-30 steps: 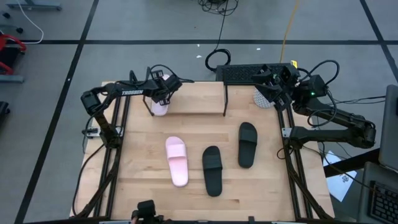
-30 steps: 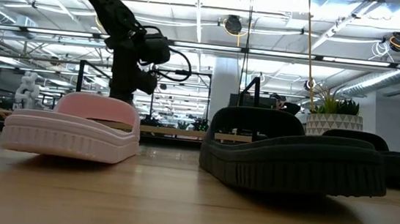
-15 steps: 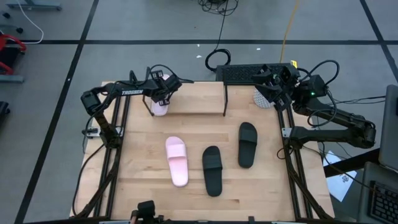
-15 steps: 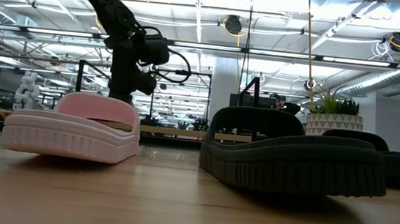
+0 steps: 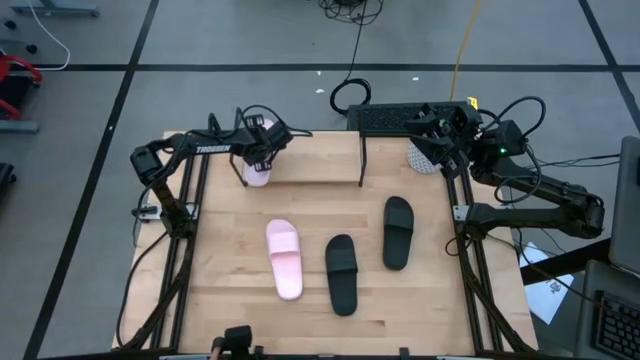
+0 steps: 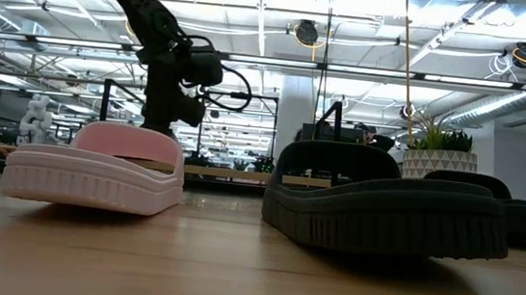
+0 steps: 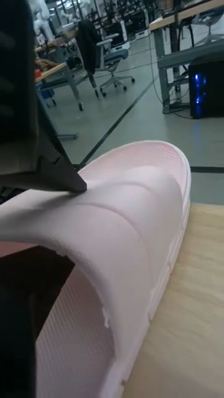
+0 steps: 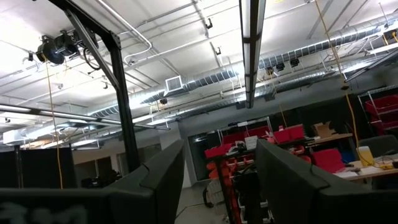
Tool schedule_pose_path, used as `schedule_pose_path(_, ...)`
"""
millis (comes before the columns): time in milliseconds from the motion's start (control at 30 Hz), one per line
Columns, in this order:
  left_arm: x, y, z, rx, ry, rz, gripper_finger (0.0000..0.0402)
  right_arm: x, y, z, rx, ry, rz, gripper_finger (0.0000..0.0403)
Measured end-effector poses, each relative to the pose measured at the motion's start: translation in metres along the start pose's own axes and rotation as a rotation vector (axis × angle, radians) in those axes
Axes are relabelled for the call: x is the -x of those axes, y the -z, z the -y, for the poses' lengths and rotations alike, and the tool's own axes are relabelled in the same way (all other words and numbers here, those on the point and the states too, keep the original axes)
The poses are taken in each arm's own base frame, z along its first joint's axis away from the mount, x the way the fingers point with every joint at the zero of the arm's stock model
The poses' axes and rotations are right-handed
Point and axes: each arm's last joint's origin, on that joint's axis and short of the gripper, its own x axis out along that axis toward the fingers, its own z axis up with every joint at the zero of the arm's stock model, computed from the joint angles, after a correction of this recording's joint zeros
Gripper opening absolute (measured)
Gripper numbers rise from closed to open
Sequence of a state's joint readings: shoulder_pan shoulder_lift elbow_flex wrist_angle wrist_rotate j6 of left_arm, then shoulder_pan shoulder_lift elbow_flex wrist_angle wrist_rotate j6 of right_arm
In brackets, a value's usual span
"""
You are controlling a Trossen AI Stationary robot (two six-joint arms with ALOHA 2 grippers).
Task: Pick and place slides into the shelf
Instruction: Put the left pink slipper on the shelf, then put the pink slipper on the shelf
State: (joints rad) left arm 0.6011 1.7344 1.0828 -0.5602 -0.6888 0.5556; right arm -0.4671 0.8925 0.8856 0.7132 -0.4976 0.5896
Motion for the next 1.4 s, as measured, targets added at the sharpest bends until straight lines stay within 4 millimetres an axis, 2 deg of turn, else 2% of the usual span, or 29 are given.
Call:
schedule_pose_path(267, 0.004, -0.001, 0.006, -0.029, 0.009, -0.002, 0.0181, 0.000, 0.000, 0.000, 0.000, 0.004, 0.002, 0.0185)
schedule_pose_path(600, 0.012, 0.000, 0.007, -0.025, -0.009, -0.012, 0.0220, -0.004, 0.007, 0.008, -0.017, 0.022, -0.022, 0.0185)
schedule_pose_path(833, 0.030, 0.006, 0.000, 0.003, -0.005, 0.024, 0.0236, -0.007, 0.011, 0.012, -0.026, 0.032, -0.035, 0.0185)
schedule_pose_path(1100, 0.068, 0.016, 0.000, 0.020, 0.006, 0.099, 0.0237, -0.007, 0.010, 0.012, -0.037, 0.025, -0.023, 0.0185)
schedule_pose_path(1300, 0.122, 0.032, 0.019, 0.009, 0.051, 0.203, 0.0237, -0.007, 0.010, 0.012, -0.044, 0.025, -0.023, 0.0185)
schedule_pose_path(1400, 0.152, 0.043, 0.034, -0.010, 0.151, 0.295, 0.0237, -0.007, 0.010, 0.012, -0.043, 0.047, -0.008, 0.0185)
